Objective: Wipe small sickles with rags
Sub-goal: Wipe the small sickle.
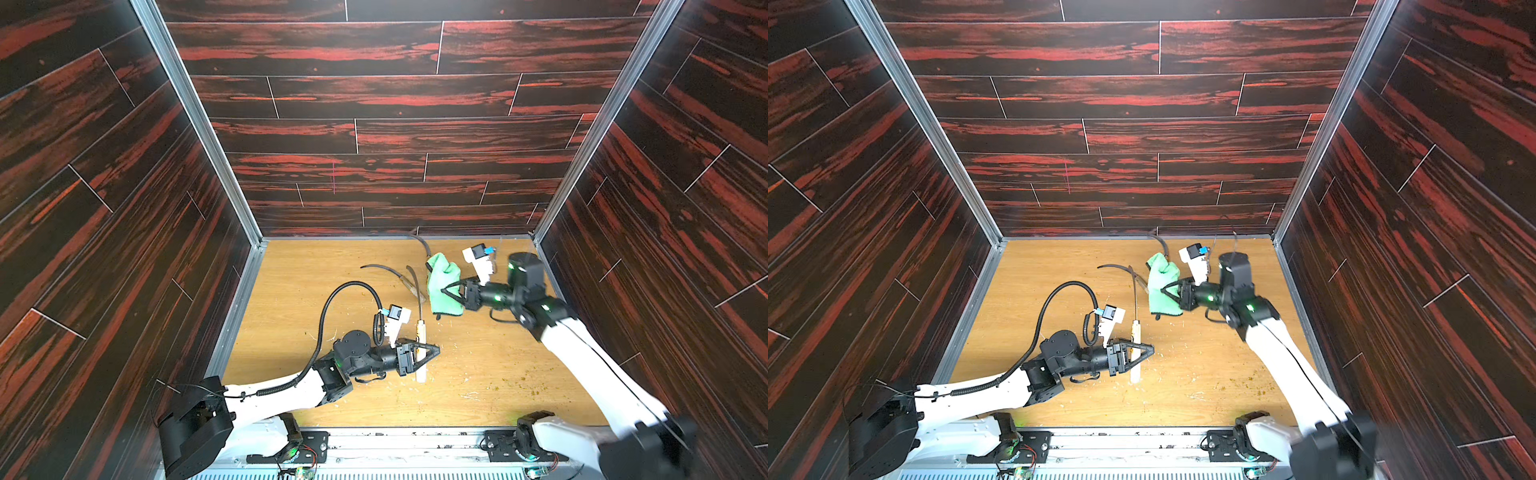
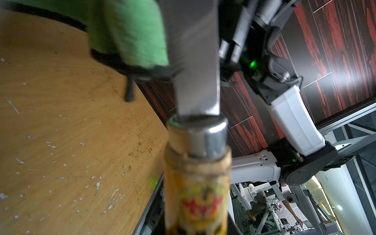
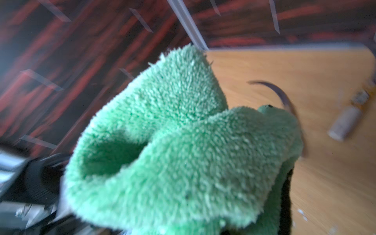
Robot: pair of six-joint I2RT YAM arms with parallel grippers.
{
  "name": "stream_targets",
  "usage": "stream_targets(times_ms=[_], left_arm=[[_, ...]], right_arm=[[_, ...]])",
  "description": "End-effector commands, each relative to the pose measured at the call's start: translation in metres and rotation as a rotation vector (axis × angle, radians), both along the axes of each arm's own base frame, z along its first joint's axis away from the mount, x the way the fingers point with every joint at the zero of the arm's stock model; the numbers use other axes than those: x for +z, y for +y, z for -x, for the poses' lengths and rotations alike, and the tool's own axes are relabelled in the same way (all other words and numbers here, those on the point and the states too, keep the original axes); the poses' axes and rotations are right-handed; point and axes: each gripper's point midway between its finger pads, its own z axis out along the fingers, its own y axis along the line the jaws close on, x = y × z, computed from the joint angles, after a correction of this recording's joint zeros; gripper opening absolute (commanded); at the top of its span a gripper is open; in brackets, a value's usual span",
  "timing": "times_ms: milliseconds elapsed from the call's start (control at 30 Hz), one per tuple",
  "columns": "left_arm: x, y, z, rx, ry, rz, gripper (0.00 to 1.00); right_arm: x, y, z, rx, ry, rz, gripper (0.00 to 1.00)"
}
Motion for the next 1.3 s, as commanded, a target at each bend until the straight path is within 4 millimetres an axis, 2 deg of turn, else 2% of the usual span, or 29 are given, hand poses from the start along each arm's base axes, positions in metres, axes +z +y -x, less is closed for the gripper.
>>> stream_targets(times_ms=[0,167,400,733,1033,1267], left_arm=[[0.021,-0.002,-0.005,0.008,-0.053,0.058,0.0],[0.029,-0.011,-0.006,-0.025,-0.038,0.117,0.0],[0.03,-0.016,-0.006,-0.042,-0.021,0.148,0.0],[0.029,-0.021,-0.005,-0.068,-0.012,0.141,0.0],[0.027,-0.026,-0.003,-0.096,-0.002,0.135,0.0],[0.026,-0.028,-0.001,-0.11,0.002,0.129,0.0]], right_arm=[[0.005,0.008,0.027,0.077,-0.005,-0.028,0.0],[0.01,0.021,0.041,0.138,-0.028,-0.04,0.0],[0.012,0.034,0.045,0.194,-0.025,-0.063,0.0],[0.012,0.048,0.029,0.216,0.011,-0.111,0.0],[0.026,0.056,0.015,0.222,-0.005,-0.131,0.0],[0.028,0.06,0.001,0.208,-0.003,-0.12,0.0]])
